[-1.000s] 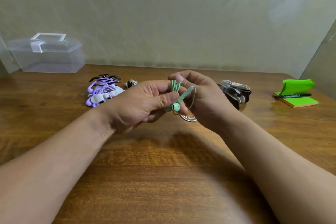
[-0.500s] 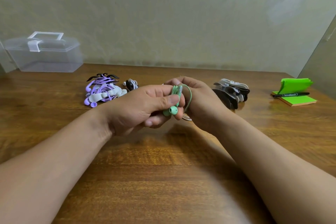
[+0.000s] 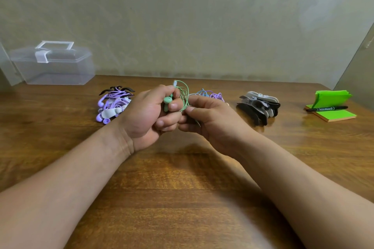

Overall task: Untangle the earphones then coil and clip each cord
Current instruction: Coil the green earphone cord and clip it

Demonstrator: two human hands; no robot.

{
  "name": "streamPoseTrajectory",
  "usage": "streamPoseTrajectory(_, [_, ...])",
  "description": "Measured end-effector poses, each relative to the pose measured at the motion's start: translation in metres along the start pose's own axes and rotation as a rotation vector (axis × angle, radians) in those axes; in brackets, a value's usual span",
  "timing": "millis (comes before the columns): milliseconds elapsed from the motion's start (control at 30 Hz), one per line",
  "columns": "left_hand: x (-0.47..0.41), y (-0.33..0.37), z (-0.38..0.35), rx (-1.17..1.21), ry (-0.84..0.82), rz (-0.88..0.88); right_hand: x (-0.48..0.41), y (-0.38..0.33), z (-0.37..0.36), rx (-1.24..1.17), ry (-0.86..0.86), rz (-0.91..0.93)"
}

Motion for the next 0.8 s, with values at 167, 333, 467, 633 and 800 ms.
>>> streamPoseTrajectory(167, [0.0,0.007,0.011,-0.091,0.12,-0.092,0.007,-0.007,0.004,0.239,0.074,0.015])
streamPoseTrajectory(333, [0.003,0.008,0.008,-0.293,0.19,-0.119,0.008,-0.008,-0.001,0.512,0.068,0.043])
streamPoseTrajectory(467, [0.002,0.01,0.007,-0.492,0.249,-0.181,0.014,-0.015,-0.001,0.311,0.103,0.029])
streamPoseTrajectory(633, [-0.001,0.01,0.014,-0.78,0.28,-0.222,0.017,-0.027,0.0,0.406,0.195,0.144])
streamPoseTrajectory(800, [0.0,0.006,0.014,-0.971,0.27,-0.168,0.025,-0.054,0.001,0.639,0.278,0.344])
Point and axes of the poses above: each hand's wrist, its own x-axis away from the middle knuckle, its own z-axis out of the back of the hand, y = z × x, the point moved 10 cm from there along -x, towards the middle knuckle, and after that the axes turned 13 degrees about -x, right-handed, at the moved point
